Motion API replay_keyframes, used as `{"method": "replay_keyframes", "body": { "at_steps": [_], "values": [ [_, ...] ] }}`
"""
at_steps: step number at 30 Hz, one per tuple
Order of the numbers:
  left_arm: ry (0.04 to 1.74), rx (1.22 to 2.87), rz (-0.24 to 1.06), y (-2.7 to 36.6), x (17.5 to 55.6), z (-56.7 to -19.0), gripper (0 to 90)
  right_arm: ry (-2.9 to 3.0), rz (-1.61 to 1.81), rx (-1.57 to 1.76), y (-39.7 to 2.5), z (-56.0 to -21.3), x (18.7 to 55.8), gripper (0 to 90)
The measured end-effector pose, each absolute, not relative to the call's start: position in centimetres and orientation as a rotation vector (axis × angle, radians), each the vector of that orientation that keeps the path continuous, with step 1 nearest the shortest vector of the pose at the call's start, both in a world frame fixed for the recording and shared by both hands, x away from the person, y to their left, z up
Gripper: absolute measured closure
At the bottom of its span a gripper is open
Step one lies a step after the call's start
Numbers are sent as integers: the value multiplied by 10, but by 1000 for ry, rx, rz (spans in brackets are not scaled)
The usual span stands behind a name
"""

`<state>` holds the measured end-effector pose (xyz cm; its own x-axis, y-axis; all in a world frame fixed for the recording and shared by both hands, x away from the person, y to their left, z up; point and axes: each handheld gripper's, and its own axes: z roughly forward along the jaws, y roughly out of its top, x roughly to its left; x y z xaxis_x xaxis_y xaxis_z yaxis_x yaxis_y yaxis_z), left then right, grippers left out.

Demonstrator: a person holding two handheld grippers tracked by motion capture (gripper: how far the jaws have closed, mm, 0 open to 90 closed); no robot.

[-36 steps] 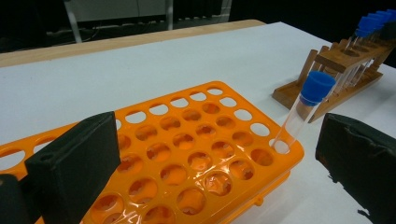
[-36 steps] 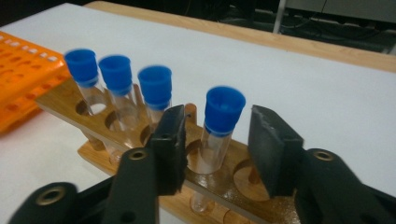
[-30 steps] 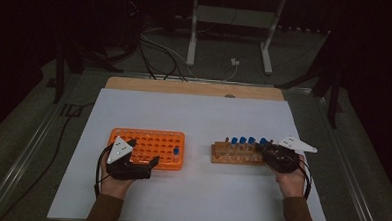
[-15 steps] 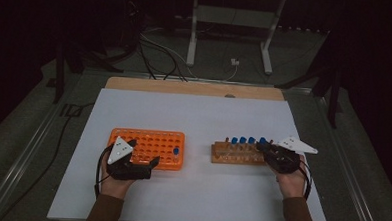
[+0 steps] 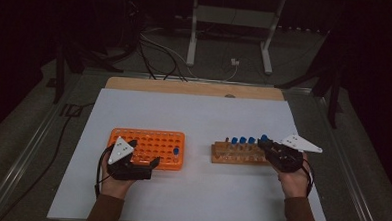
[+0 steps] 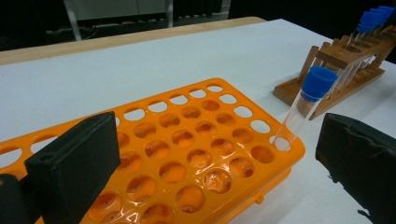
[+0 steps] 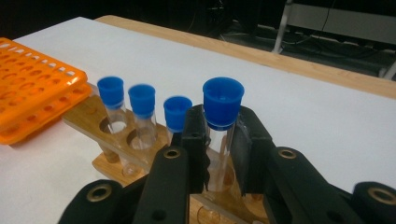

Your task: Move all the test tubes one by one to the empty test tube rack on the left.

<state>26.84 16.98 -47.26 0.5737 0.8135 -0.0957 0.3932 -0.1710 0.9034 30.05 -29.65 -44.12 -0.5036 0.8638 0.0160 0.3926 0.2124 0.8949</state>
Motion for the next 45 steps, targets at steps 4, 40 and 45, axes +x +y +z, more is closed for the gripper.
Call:
{"method": "replay_keyframes", "body": {
  "at_steps": [4,40,45],
  "values": [
    [995,1781,513,170,268,-473,5,1988,1256,1152,-296,-434,299,771],
    [989,1780,517,169,268,-471,5,2029,1349,1005,-273,-395,281,771],
    [987,1775,517,169,268,-471,5,2056,1357,984,-262,-397,282,770]
  ]
}}
